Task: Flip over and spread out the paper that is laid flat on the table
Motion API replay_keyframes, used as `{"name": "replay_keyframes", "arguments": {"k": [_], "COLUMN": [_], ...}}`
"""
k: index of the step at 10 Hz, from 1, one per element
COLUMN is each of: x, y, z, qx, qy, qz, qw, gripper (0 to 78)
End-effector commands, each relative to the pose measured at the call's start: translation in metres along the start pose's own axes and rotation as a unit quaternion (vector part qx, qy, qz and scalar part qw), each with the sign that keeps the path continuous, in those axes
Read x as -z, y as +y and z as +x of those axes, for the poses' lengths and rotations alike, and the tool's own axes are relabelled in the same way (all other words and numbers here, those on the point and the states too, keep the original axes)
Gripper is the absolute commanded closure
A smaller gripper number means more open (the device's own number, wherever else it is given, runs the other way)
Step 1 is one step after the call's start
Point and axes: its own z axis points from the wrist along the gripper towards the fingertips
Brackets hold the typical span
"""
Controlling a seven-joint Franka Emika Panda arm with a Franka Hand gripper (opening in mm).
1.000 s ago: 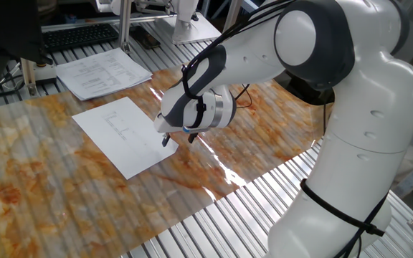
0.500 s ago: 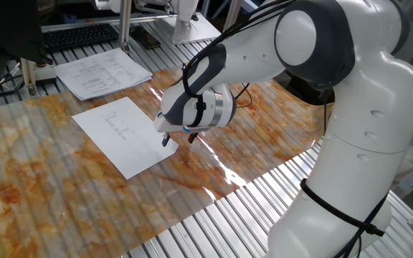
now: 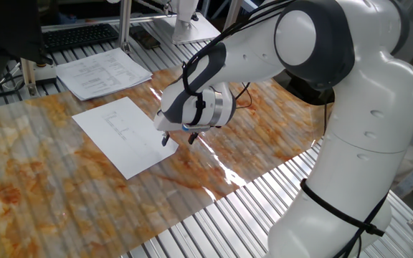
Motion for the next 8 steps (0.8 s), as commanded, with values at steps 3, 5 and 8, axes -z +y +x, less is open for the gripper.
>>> {"name": "replay_keyframes", "arguments": {"k": [3,5,8], "x": [-0.0076,-0.0078,-0.0080], "y": [-0.0030,-0.0023,-0.0020], "z": [0.0013,0.0024,0.0030], "qx": [-0.007,-0.007,-0.007], "qy": [0.005,0.008,0.011], "qz": [-0.001,-0.004,-0.007], "qw": [1.0000,0.9999,0.9999], "gripper": [0.1,0.1,0.1]}}
